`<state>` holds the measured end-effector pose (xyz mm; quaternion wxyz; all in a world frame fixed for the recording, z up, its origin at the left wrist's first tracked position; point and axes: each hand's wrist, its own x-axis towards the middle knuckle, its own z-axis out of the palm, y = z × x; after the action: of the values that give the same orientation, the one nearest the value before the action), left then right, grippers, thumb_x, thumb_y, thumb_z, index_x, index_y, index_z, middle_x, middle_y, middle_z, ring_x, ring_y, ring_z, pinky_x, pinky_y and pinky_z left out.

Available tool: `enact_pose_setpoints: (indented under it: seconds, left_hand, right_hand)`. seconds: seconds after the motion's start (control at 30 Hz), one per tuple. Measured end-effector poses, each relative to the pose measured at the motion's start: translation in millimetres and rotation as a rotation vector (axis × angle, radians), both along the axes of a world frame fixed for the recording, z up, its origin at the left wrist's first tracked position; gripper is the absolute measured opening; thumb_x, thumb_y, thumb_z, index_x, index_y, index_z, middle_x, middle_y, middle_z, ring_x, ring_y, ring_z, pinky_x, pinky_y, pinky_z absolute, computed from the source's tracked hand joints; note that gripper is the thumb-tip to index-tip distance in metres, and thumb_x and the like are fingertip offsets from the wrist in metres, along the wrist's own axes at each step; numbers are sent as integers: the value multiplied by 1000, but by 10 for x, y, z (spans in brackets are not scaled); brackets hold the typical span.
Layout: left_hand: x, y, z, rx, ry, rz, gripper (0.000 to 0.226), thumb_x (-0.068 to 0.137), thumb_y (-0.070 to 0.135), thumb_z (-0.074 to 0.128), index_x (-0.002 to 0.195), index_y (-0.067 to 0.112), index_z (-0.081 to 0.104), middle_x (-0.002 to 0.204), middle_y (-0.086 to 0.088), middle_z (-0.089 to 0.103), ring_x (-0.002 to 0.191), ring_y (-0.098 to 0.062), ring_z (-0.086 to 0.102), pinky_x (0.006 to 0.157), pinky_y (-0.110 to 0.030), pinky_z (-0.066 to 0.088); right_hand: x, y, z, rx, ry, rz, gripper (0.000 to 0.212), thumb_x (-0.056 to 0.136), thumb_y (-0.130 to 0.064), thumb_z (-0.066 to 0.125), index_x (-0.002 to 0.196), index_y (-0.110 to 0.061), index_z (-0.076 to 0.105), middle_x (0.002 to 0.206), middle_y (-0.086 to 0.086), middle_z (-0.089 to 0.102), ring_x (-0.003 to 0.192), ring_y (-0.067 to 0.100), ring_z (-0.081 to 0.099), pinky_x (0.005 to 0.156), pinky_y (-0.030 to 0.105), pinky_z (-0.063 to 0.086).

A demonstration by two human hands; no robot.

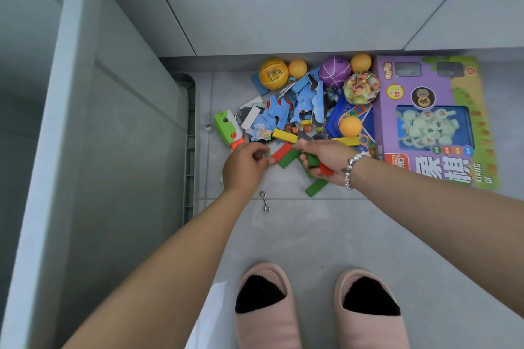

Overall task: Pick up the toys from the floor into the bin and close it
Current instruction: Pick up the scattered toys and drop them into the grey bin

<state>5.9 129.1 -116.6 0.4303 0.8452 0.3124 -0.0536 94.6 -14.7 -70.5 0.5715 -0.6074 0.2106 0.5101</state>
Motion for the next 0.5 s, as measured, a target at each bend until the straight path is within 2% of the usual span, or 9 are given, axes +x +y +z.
enact_pose_setpoints:
  seconds: [0.1, 0.13, 0.2, 0.27, 0.3, 0.4, 0.5]
  left_hand:
    - [-8, -17, 26, -166, -50, 156, 13, 77, 11, 74, 85, 15, 65, 80, -3, 61, 59, -21, 56, 44, -21, 44]
    - [-4, -35, 44, -205, -87, 199, 13, 77, 9, 73, 84, 14, 63, 78, -2, 61, 58, -18, 56, 43, -16, 43]
    - [22, -68, 68, -250, -155, 269, 16, 78, 10, 73, 80, 17, 59, 79, 0, 62, 63, -12, 61, 53, -16, 47]
    - [56, -73, 91, -299, -197, 329, 23, 80, 10, 71, 78, 23, 53, 82, -3, 63, 75, -16, 65, 61, -24, 51]
    - [75, -67, 111, -345, -221, 373, 24, 82, 8, 69, 79, 23, 51, 82, -3, 63, 76, -16, 66, 58, -24, 51]
    - [136, 22, 138, -470, -265, 533, 22, 88, 2, 61, 83, 18, 46, 84, -4, 61, 64, -5, 65, 50, -15, 46]
    - [189, 141, 145, -519, -231, 602, 18, 86, 16, 66, 84, 19, 48, 90, -10, 59, 62, -12, 56, 53, -23, 44]
  right_hand:
    - [-16, 12, 4, -18, -41, 18, 31, 95, -20, 50, 120, -1, 53, 68, 4, 49, 57, 9, 46, 38, 15, 36]
    - [-19, 13, 8, -16, -51, 18, 30, 95, -19, 49, 120, -1, 54, 69, 4, 49, 58, 10, 48, 39, 15, 41]
    - [-23, 3, 12, -7, -61, 6, 29, 96, -16, 48, 119, -2, 54, 70, 5, 49, 60, 12, 52, 39, 16, 46]
    - [-22, -7, 6, -12, -69, 1, 29, 95, -15, 50, 120, -1, 53, 71, 6, 49, 59, 12, 54, 37, 15, 43]
    - [-21, -9, 3, -16, -77, 3, 30, 94, -15, 51, 120, -1, 52, 71, 7, 49, 57, 12, 54, 35, 15, 40]
    - [-5, 0, -24, -18, -101, 20, 31, 92, -17, 54, 120, -2, 53, 69, 7, 50, 53, 12, 52, 33, 16, 35]
    - [-13, 38, -42, -10, -113, 36, 27, 92, -18, 56, 116, -5, 53, 70, 7, 51, 54, 13, 52, 33, 16, 36]
